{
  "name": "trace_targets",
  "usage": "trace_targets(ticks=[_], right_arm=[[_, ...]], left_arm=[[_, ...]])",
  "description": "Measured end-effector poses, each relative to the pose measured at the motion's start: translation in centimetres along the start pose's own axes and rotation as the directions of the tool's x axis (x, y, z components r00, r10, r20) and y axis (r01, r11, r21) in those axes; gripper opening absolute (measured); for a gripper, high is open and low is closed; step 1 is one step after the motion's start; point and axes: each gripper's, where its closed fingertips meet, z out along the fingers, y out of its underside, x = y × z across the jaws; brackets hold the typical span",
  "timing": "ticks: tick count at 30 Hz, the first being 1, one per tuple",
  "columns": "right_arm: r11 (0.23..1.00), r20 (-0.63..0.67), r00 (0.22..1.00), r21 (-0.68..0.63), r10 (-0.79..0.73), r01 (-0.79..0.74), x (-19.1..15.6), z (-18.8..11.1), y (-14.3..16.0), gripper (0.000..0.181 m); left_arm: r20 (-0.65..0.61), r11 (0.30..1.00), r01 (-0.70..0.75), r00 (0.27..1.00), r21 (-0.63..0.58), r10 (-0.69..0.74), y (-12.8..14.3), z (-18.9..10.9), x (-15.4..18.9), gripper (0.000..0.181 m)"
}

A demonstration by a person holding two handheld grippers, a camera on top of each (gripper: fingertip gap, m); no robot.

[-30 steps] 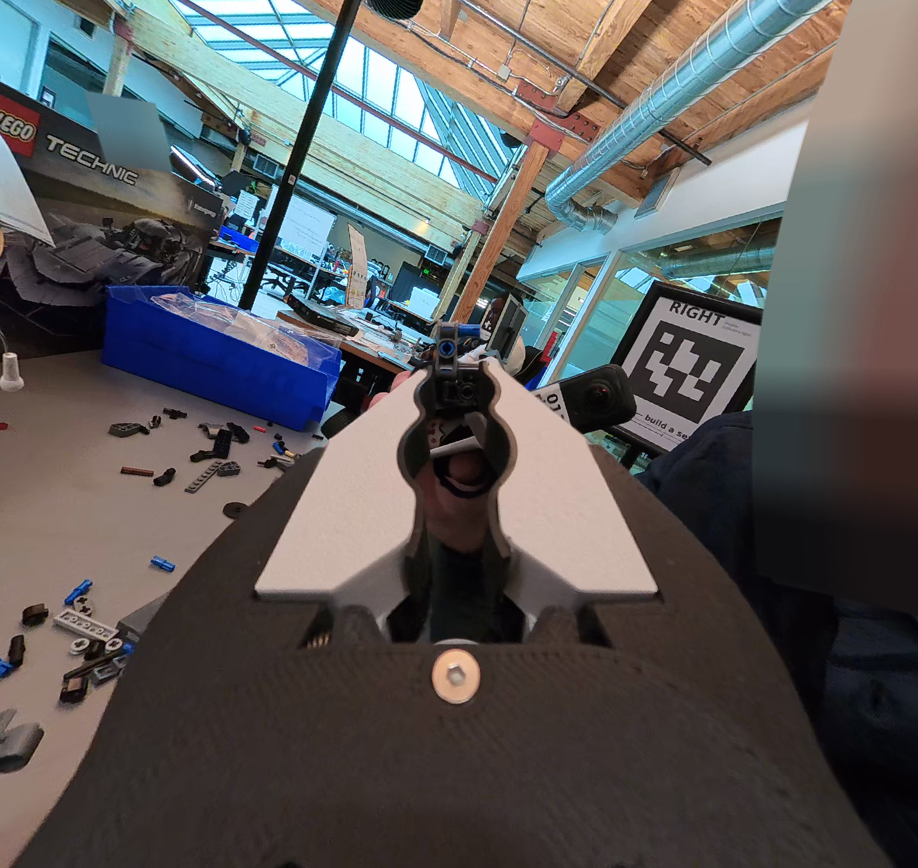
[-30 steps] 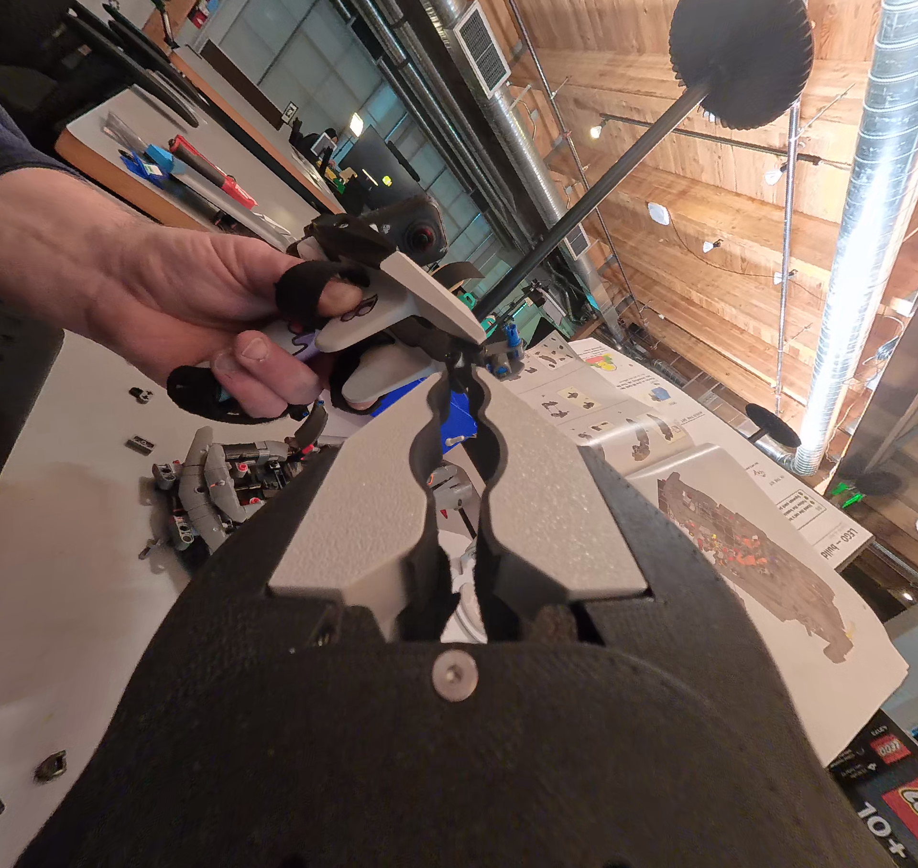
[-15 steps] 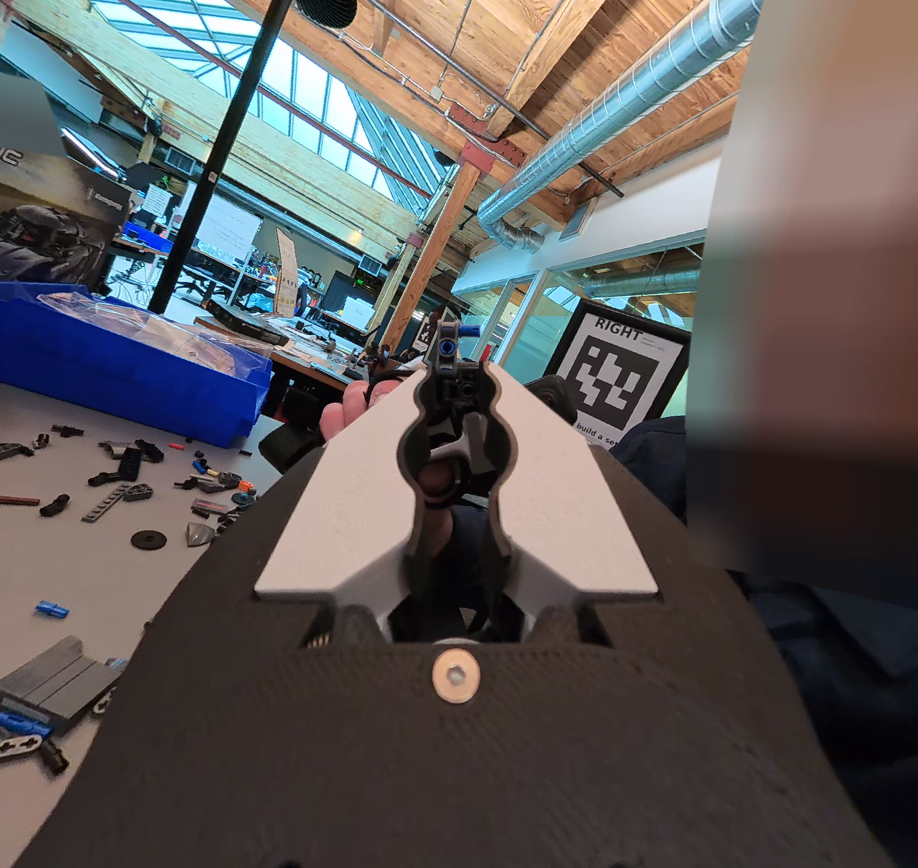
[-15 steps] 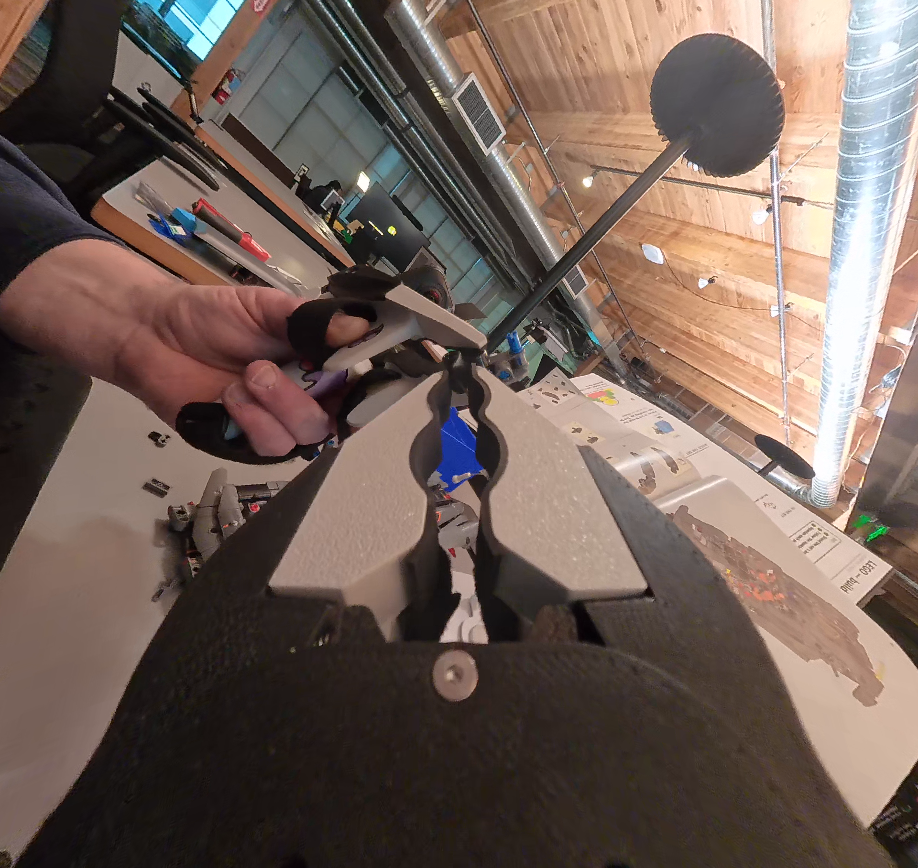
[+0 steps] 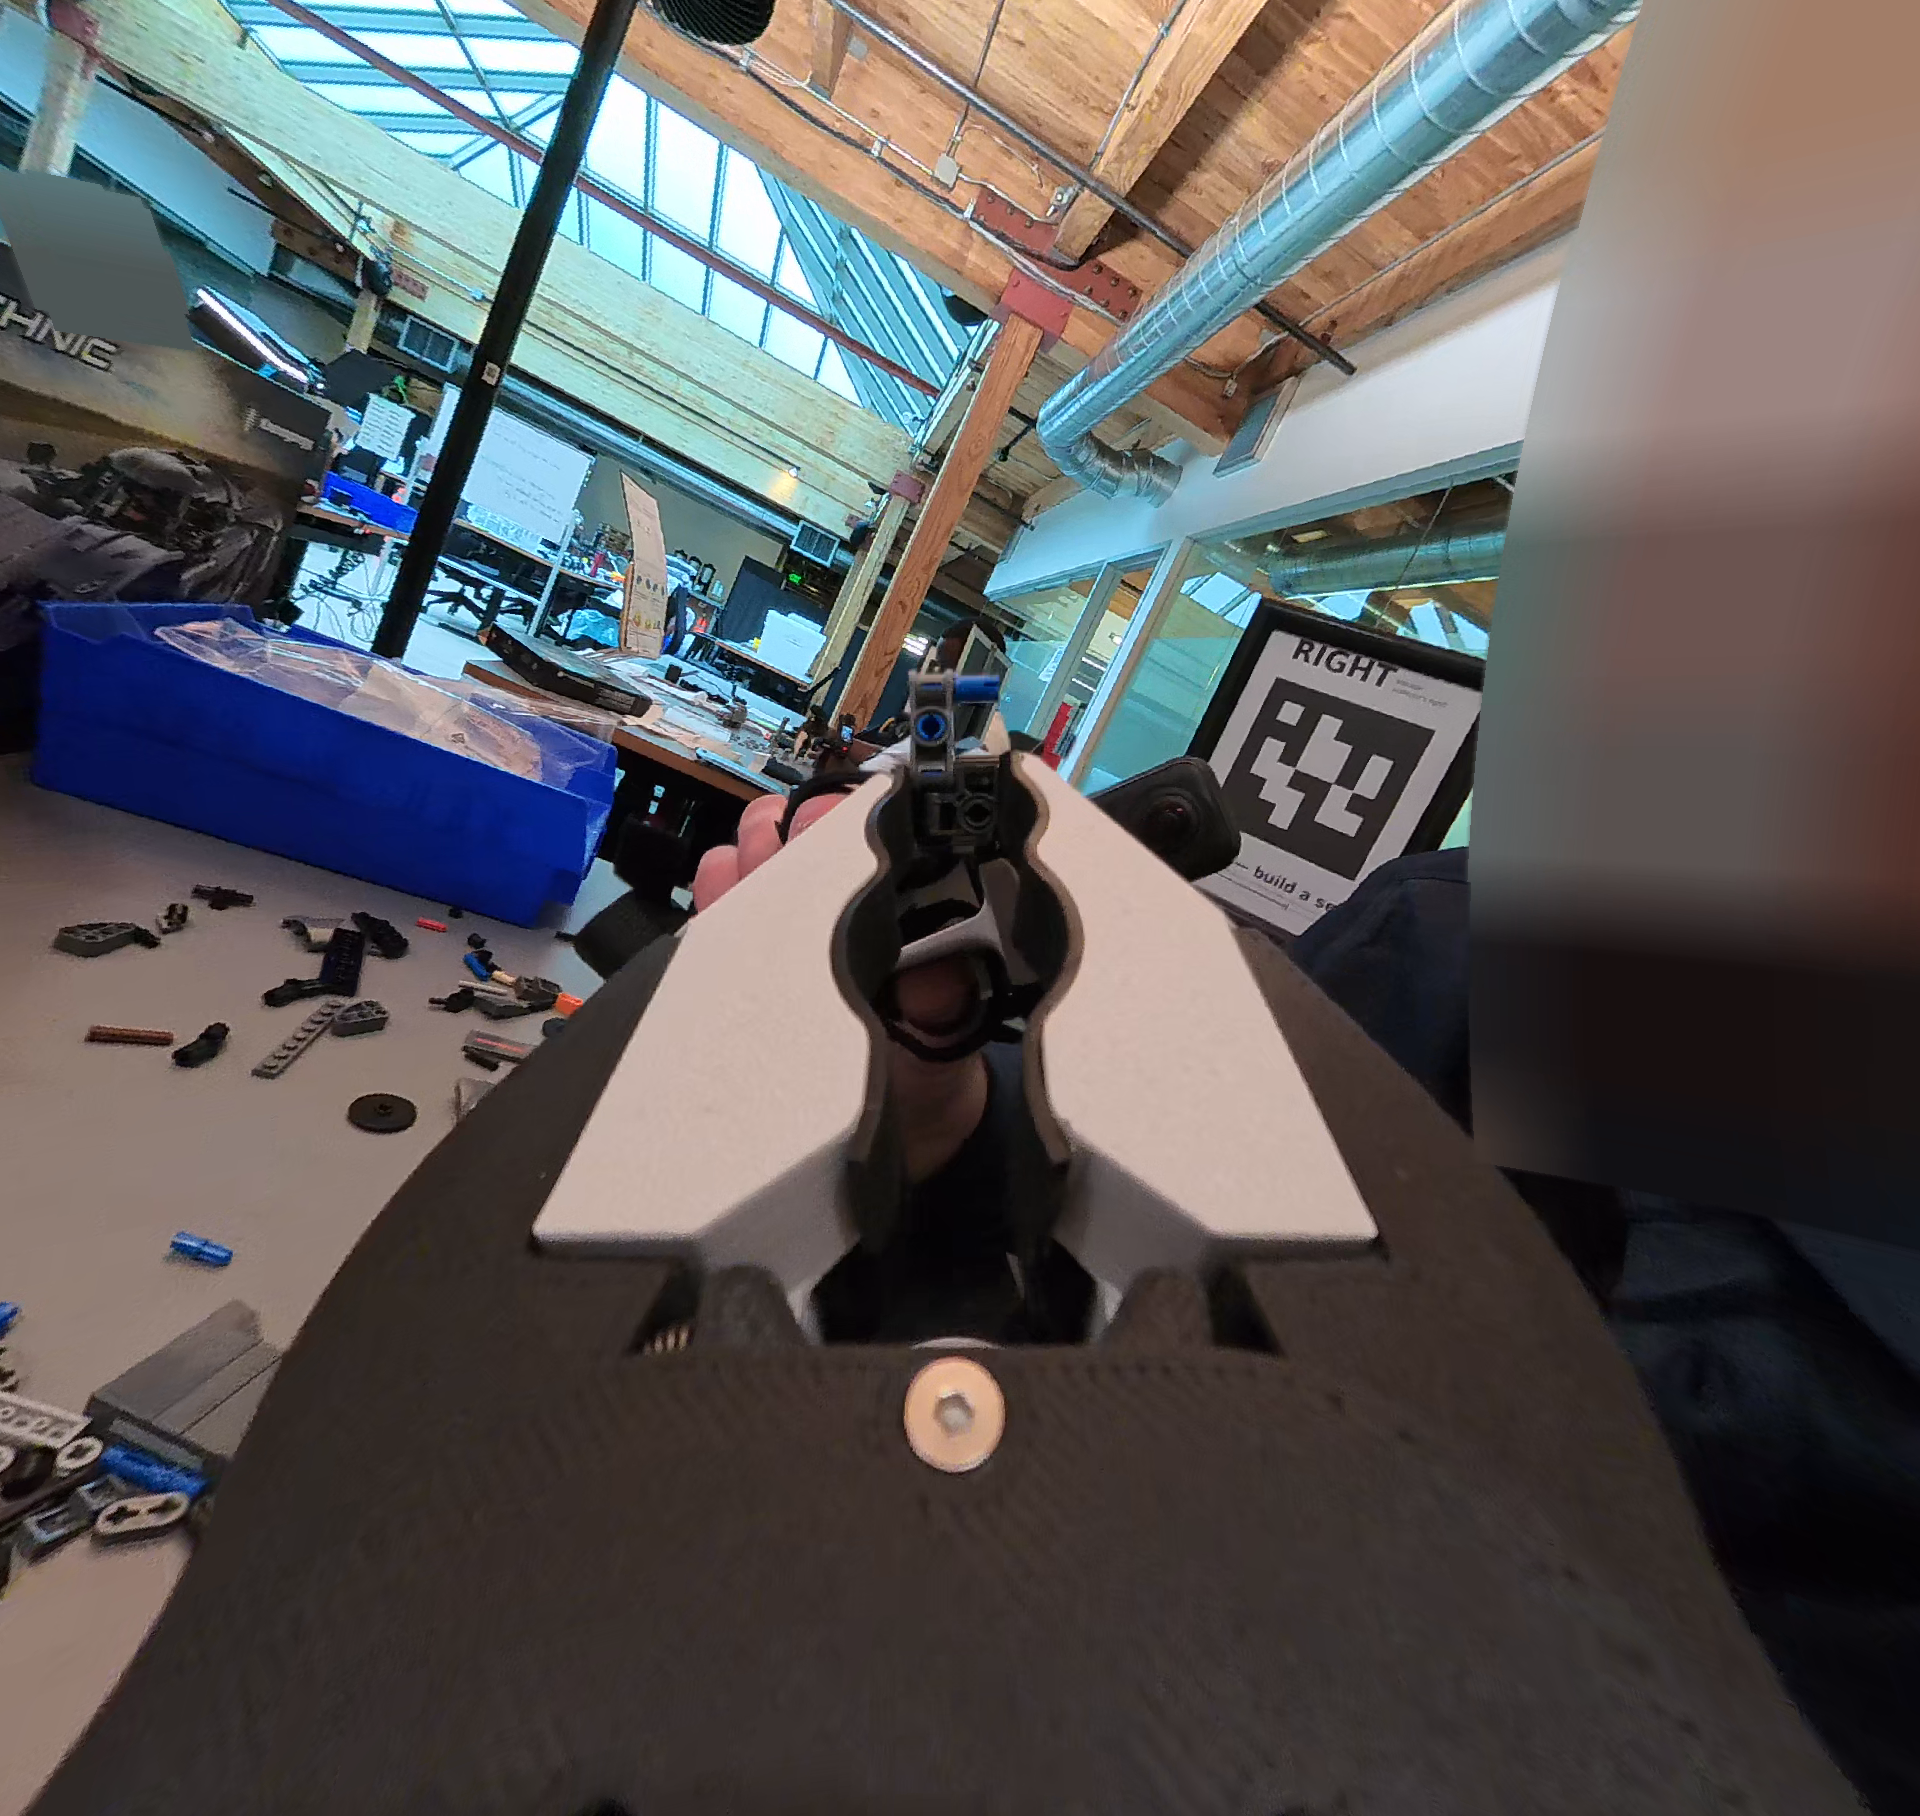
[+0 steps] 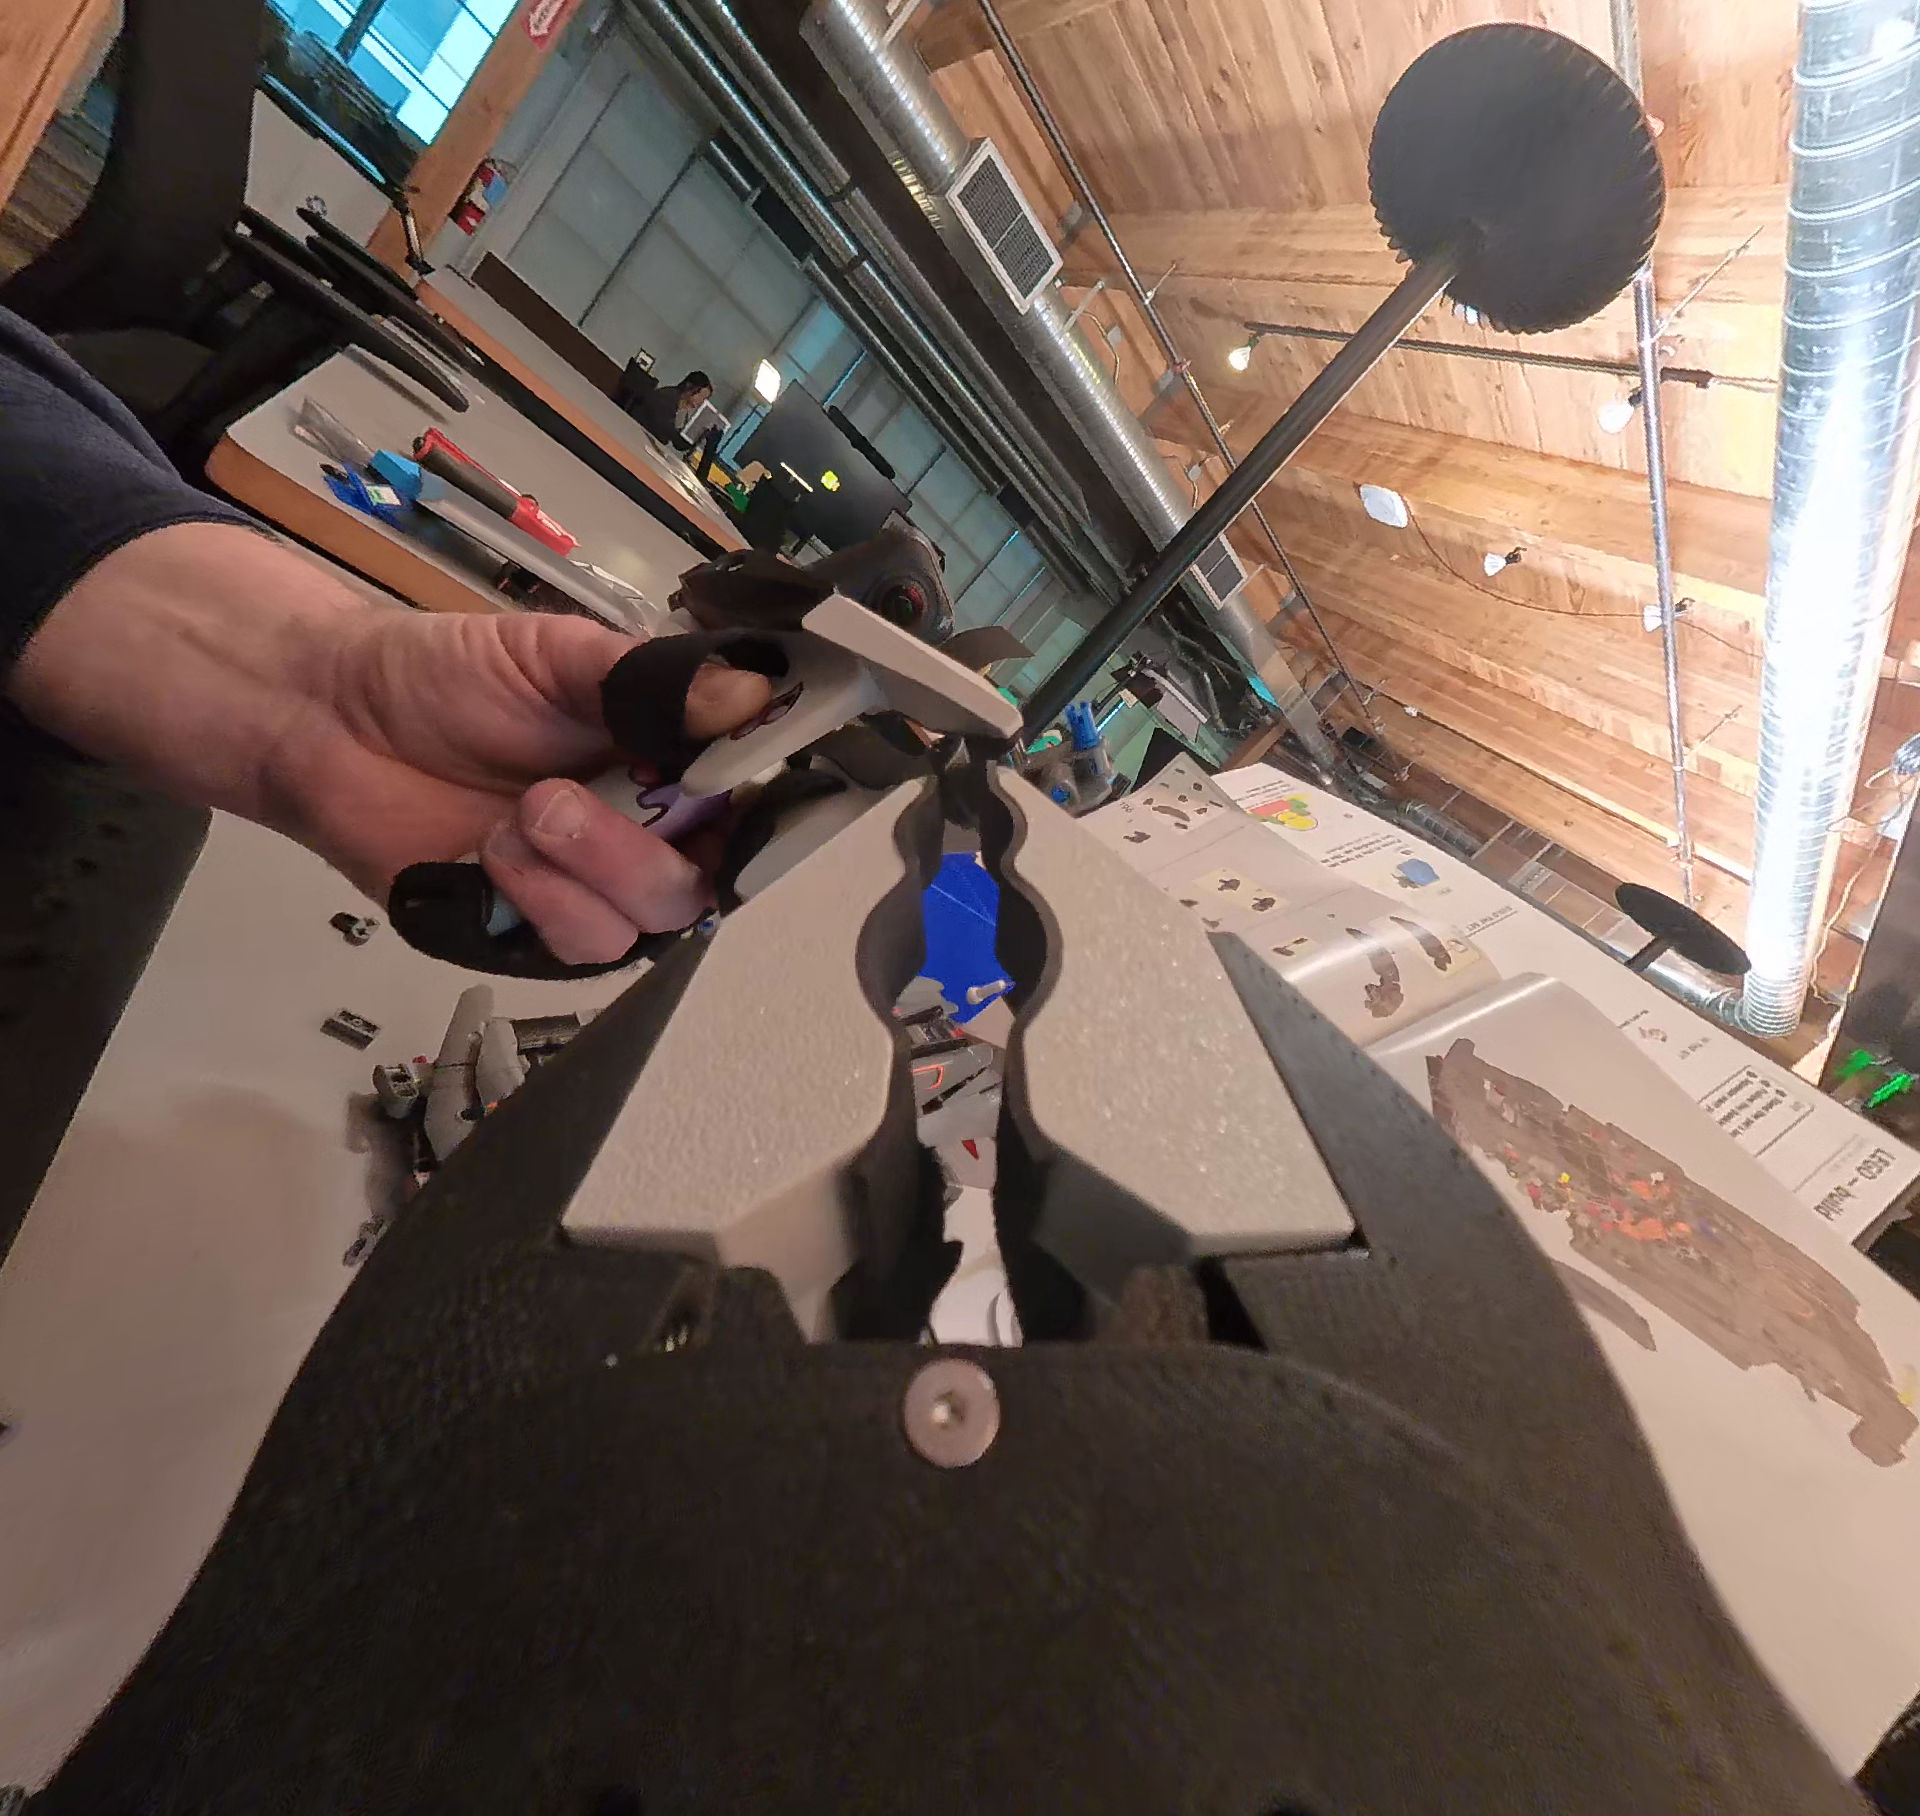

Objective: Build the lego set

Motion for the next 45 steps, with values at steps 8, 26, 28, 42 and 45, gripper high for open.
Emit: trace_targets(ticks=[8, 26, 28, 42, 45], right_arm=[[0.987, 0.047, 0.987, 0.042, 0.151, -0.153, 0.4, -0.3, 0.0, 0.003], [0.958, 0.142, 0.955, 0.091, 0.259, -0.273, 0.7, -1.0, -0.2, 0.002], [0.96, 0.132, 0.957, 0.077, 0.258, -0.269, 0.9, -1.1, 0.1, 0.002], [0.95, 0.146, 0.943, 0.053, 0.299, -0.309, 0.9, -1.2, 0.6, 0.003], [0.94, 0.145, 0.934, 0.05, 0.327, -0.336, 1.1, -1.4, 0.8, 0.003]], left_arm=[[0.038, 0.999, -0.047, 0.998, -0.003, 0.048, -0.5, -0.3, -0.7, 0.02], [0.02, 0.997, -0.03, 0.999, -0.064, 0.031, 1.4, -0.3, -1.3, 0.0], [0.021, 0.996, -0.076, 0.997, -0.054, 0.077, 0.8, -0.6, -1.1, 0.0], [0.061, 0.992, -0.113, 0.991, -0.061, 0.117, 1.0, -0.6, -1.4, 0.0], [0.067, 0.989, -0.133, 0.988, -0.061, 0.137, 0.9, -0.6, -1.3, 0.0]])
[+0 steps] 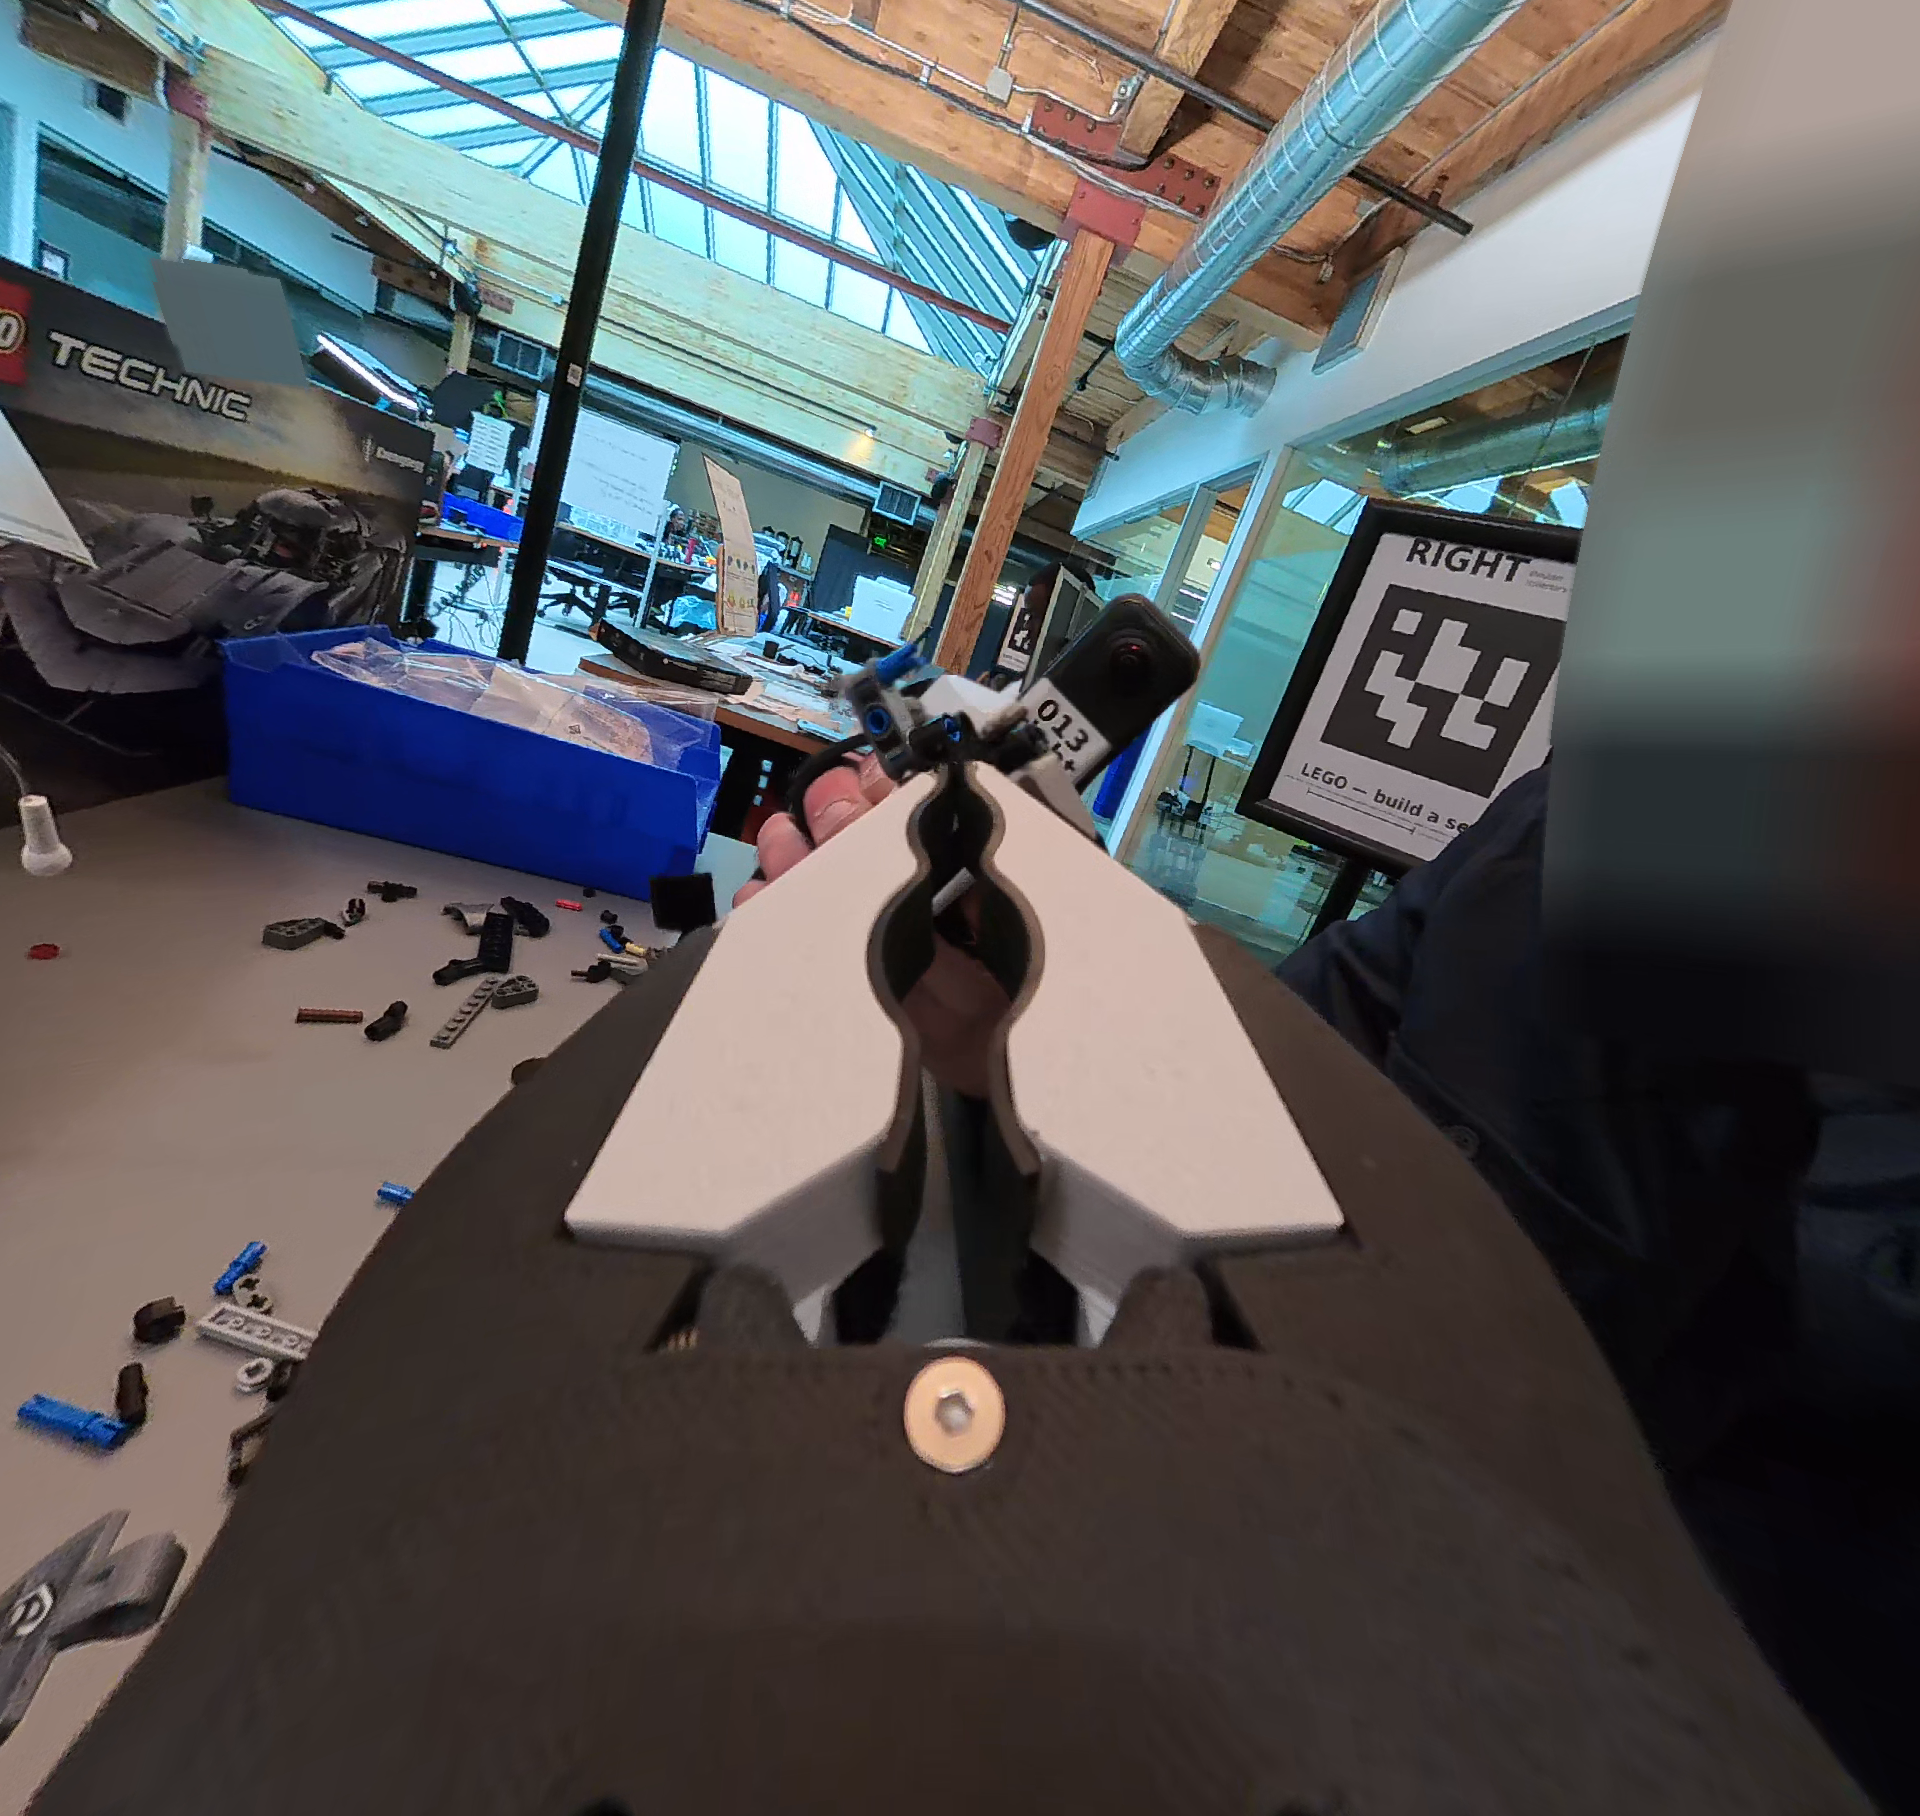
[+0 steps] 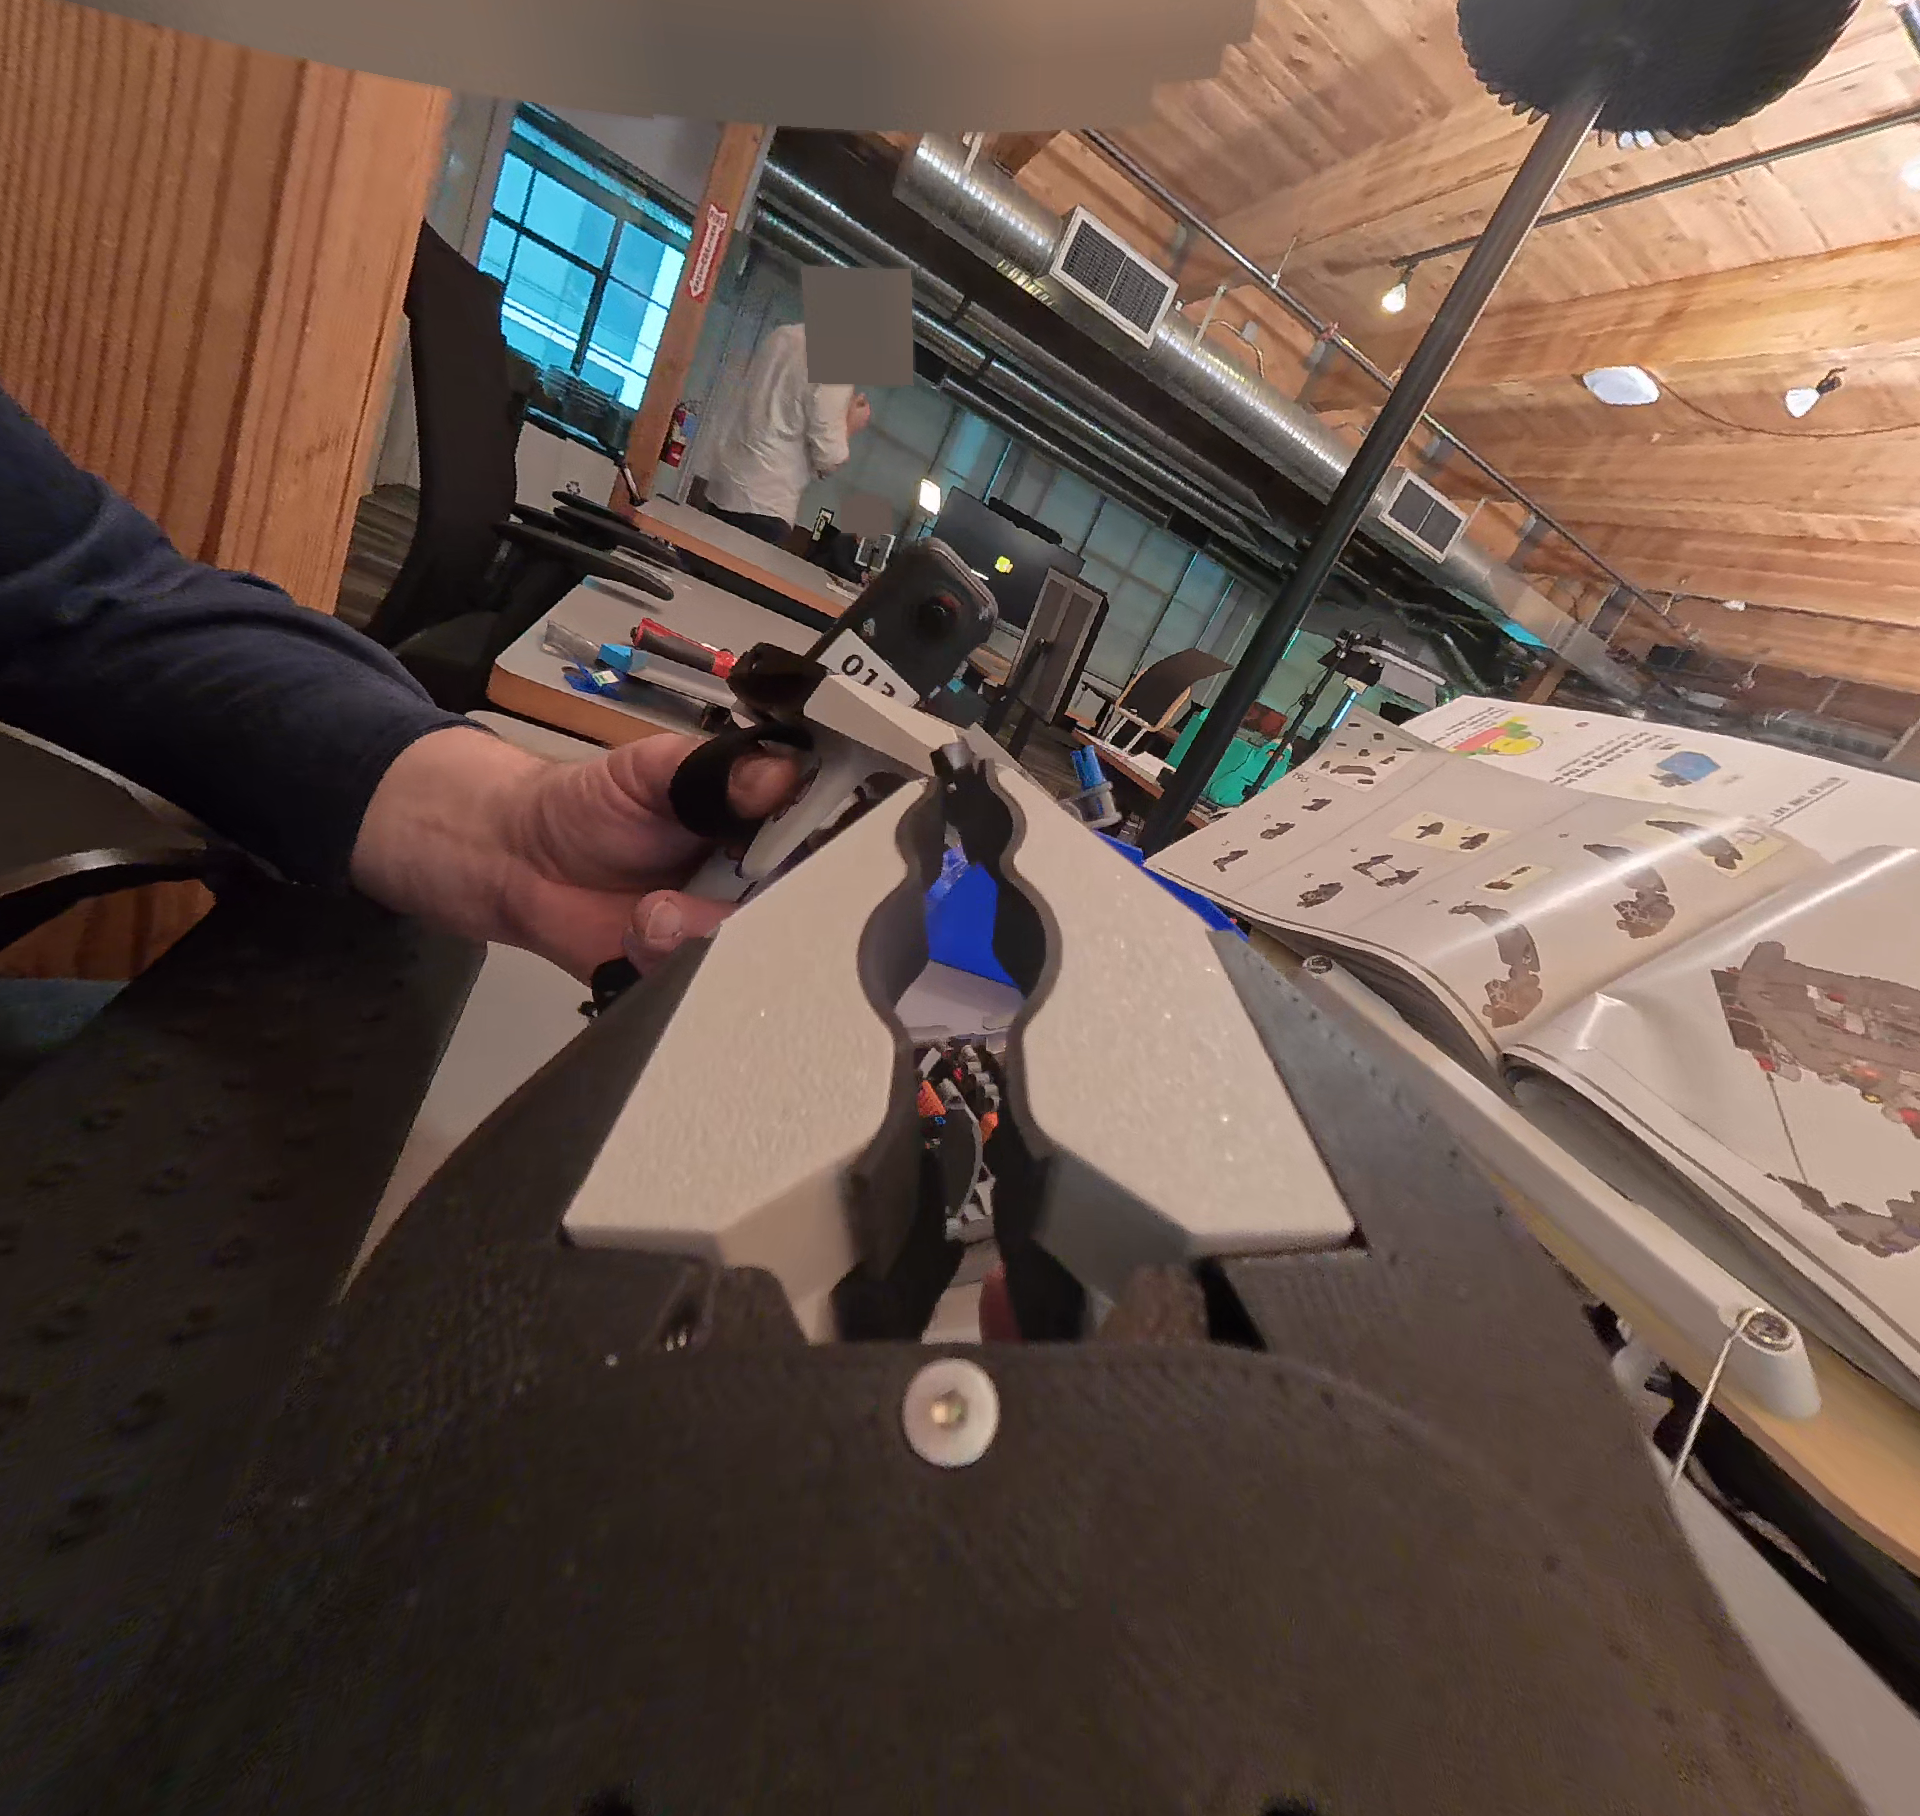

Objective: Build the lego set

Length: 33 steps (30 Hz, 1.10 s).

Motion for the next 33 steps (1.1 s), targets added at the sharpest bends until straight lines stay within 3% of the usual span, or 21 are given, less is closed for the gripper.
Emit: trace_targets(ticks=[26, 33], right_arm=[[0.993, 0.024, 0.993, -0.001, 0.12, -0.12, 0.5, -0.3, 0.8, 0.003], [0.984, 0.051, 0.986, -0.084, 0.16, -0.156, 0.3, -0.3, 2.5, 0.003]], left_arm=[[0.056, 1.0, -0.025, 0.998, -0.014, 0.026, 0.3, 0.1, -0.5, 0.0], [0.112, 0.99, -0.04, 0.992, -0.134, 0.056, 2.1, -0.4, -2.3, 0.0]])
